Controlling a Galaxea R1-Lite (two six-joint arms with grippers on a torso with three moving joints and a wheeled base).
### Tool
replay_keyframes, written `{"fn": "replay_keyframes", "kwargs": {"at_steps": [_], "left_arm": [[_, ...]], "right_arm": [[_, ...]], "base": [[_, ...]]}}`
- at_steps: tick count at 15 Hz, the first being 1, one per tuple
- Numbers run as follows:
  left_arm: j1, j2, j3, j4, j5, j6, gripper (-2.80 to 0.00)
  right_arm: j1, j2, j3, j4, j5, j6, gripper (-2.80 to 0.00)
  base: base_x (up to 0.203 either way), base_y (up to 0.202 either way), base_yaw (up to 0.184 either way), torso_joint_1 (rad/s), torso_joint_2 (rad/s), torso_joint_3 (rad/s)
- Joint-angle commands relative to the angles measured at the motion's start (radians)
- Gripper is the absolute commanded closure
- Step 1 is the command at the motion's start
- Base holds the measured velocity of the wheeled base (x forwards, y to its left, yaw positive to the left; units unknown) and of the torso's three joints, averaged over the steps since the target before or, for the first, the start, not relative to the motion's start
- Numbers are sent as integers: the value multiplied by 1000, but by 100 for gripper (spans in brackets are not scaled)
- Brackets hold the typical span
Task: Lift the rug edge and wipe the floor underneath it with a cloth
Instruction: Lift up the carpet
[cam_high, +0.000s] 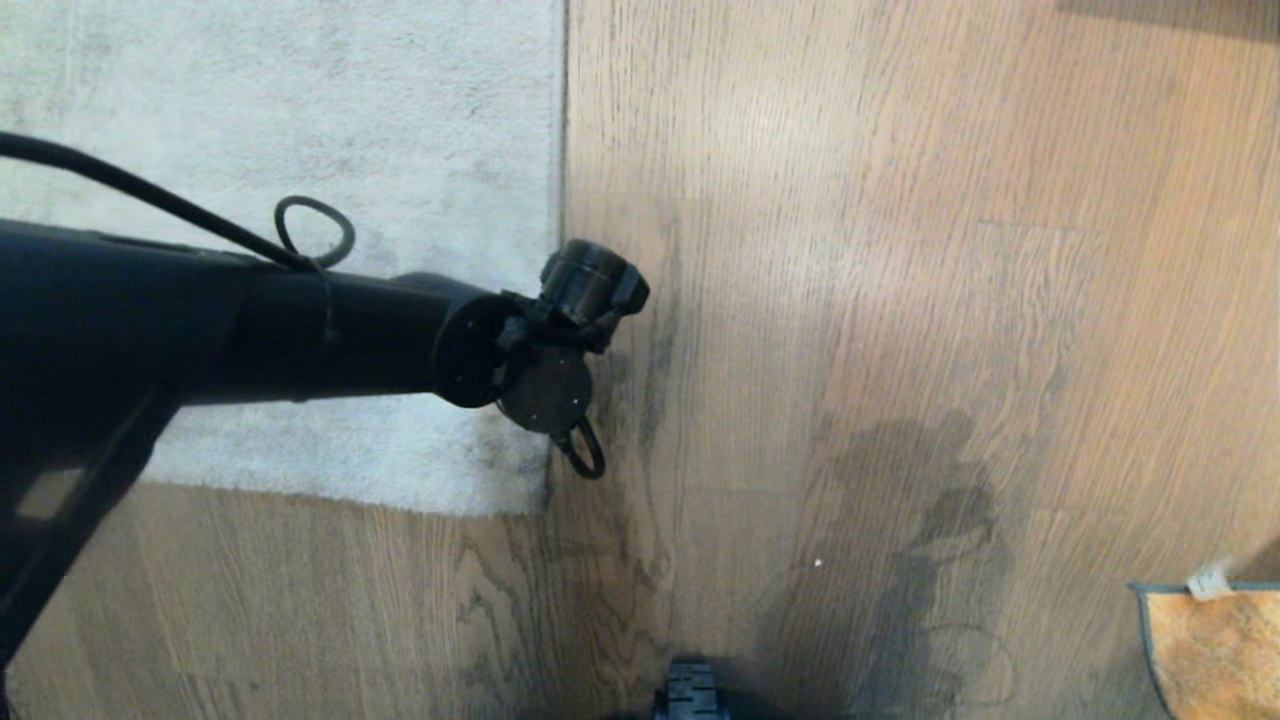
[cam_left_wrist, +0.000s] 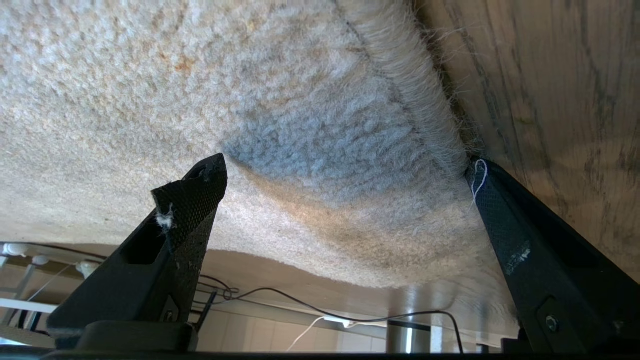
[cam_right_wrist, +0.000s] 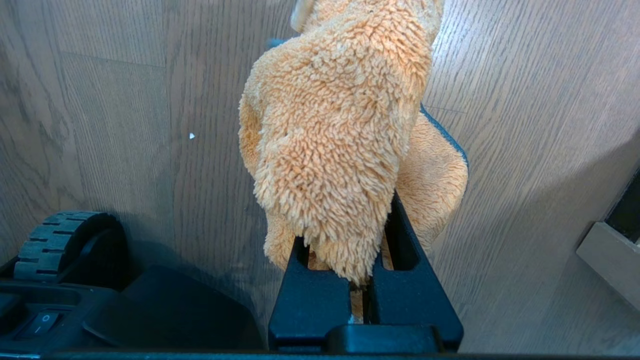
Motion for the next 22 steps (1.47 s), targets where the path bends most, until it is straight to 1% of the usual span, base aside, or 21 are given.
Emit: {"fn": "replay_keyframes", "kwargs": {"at_steps": [1, 5, 7, 16, 22], "left_arm": [[-6, 19, -25, 0, 3, -2, -280], [-22, 28, -51, 0, 0, -4, -280], [-33, 33, -61, 2, 1, -16, -280], [-27, 62, -78, 0, 5, -18, -280], [28, 61, -69, 3, 15, -2, -280]], "right_arm": [[0, 1, 0, 0, 1, -1, 0], [0, 1, 0, 0, 1, -1, 0], [0, 1, 0, 0, 0, -1, 0], [0, 1, 0, 0, 1, -1, 0], [0, 1, 0, 0, 1, -1, 0]], "base": [[0, 0, 0, 0, 0, 0], [0, 0, 0, 0, 0, 0], [0, 0, 0, 0, 0, 0], [0, 0, 0, 0, 0, 0], [0, 0, 0, 0, 0, 0]]}}
